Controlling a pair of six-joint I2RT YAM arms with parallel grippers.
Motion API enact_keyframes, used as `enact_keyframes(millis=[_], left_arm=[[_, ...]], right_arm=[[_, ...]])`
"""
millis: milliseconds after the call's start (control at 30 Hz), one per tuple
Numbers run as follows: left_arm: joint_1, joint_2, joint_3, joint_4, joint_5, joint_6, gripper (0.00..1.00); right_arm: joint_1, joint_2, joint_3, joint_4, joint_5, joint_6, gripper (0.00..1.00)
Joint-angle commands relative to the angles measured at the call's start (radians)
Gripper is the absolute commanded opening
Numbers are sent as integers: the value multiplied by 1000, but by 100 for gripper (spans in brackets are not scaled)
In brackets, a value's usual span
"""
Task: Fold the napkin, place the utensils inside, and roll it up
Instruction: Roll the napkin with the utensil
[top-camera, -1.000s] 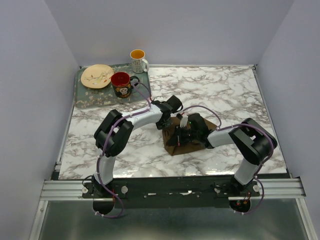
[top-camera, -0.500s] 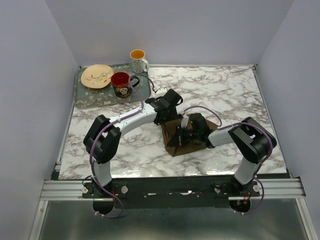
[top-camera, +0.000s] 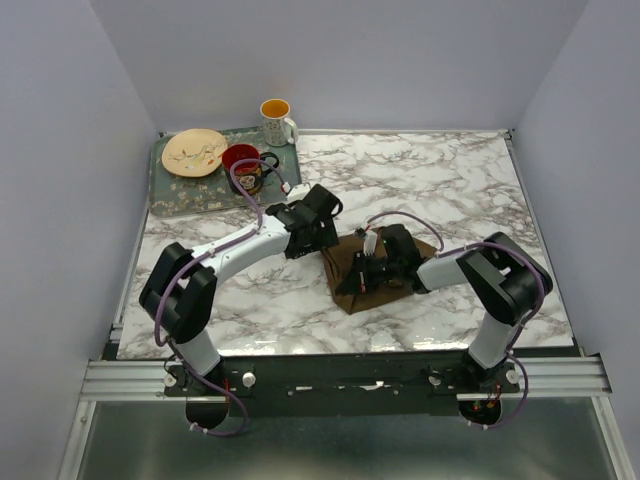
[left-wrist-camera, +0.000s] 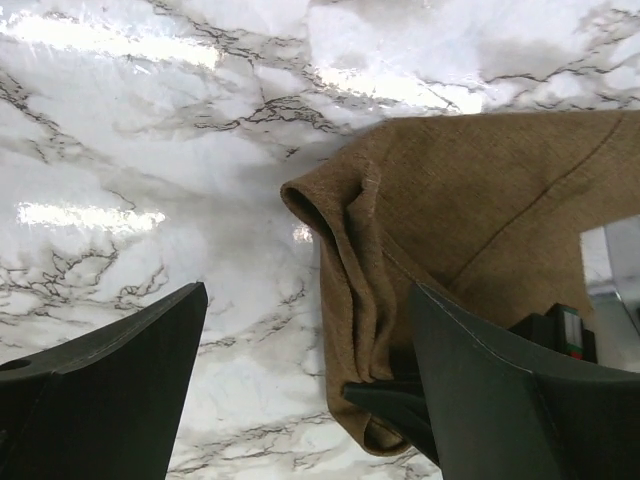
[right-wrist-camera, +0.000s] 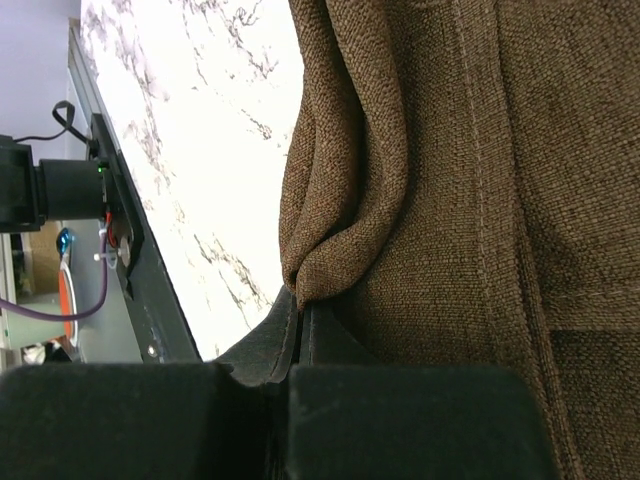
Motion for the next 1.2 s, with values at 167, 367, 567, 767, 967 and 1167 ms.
enact_keyframes(millis=[167,367,567,767,967,1167], left_arm=[[31,129,72,42,121,-31,93],[29,190,69,67,176,-73,91],[29,212,71,73,156,-92,80],[20,273,108,70,156,-86,65],[17,307,115,68,129,-64,40],[12,299,126,36,107,-35,3]], right_arm=[[-18,37,18,-129,-11,-77,1],[-27,54,31,-135,-20,-89,1],[-33,66,34,-143,-31,-114,1],[-50,77,34,-141,-48,-127,1],[-56,73,48,-173,-44,-164,0],[-56,60,73,-253,-31,-210,1]])
